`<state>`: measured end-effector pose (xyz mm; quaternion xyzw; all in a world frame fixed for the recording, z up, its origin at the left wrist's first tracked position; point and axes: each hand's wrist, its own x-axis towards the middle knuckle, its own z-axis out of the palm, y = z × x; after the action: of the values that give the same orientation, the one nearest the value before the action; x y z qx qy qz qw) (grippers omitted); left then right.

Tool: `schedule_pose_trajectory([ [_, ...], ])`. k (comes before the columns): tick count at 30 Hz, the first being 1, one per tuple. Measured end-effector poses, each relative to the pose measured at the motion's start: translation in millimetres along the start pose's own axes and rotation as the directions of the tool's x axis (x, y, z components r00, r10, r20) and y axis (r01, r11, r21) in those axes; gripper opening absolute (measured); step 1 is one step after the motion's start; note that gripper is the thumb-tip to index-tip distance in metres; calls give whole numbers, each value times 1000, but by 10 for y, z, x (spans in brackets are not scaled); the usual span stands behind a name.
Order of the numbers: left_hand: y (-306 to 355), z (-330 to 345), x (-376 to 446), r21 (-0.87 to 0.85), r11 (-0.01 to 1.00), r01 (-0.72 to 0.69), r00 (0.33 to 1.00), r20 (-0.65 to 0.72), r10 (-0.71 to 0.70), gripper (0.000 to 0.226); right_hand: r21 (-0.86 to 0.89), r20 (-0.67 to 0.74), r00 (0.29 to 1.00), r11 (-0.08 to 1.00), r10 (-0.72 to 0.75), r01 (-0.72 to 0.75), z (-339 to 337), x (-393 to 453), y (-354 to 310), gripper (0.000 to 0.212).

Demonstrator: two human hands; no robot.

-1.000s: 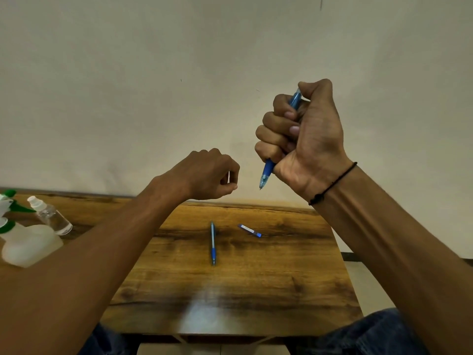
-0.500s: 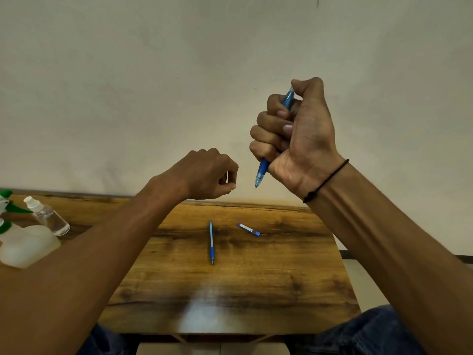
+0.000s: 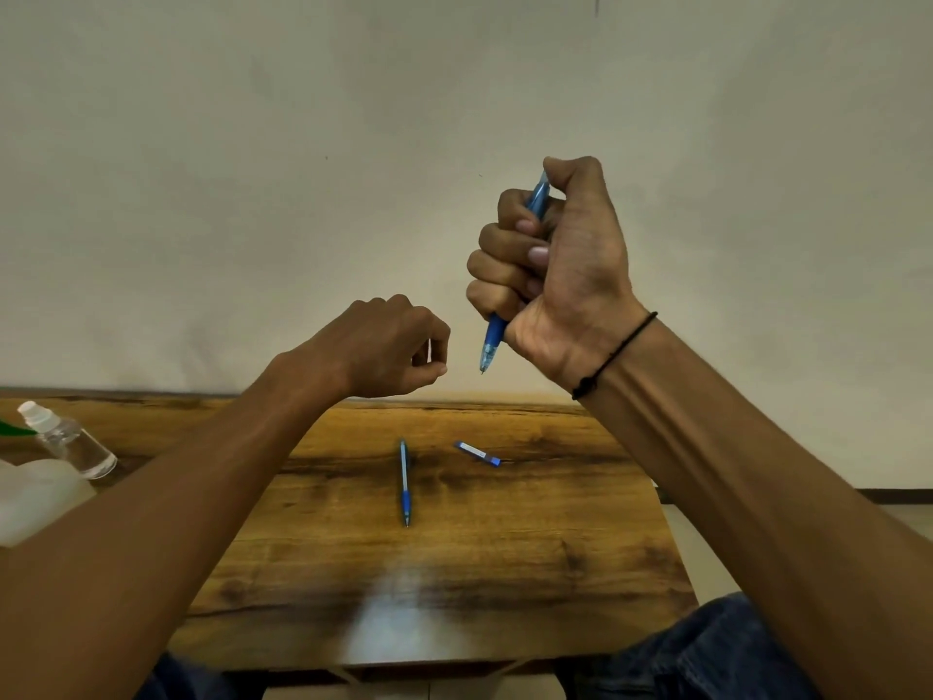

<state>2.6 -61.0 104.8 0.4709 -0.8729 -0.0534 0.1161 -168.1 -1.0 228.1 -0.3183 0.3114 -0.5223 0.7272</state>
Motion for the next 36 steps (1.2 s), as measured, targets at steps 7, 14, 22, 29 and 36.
schedule_pose_trajectory([
  [7,-14,40,11,2,1000,-2,1000,-6,2,11,6,-6,1000,1000,8,-8,-11,13,-23,52],
  [14,2,37,18,-2,1000,4,1000,9,-4,10,16,-12,1000,1000,3,-3,-34,25,-52,52],
  [22,-21,42,4,2,1000,12,1000,11,-12,13,9,-18,1000,1000,0,1,-38,40,-49,52],
  [29,-26,31,8,11,1000,23,1000,17,-23,14,19,-17,1000,1000,19,-19,-41,41,-58,52],
  [36,-41,29,1,31,999,35,999,18,-36,14,25,-29,999,999,29,-28,-48,41,-60,53],
])
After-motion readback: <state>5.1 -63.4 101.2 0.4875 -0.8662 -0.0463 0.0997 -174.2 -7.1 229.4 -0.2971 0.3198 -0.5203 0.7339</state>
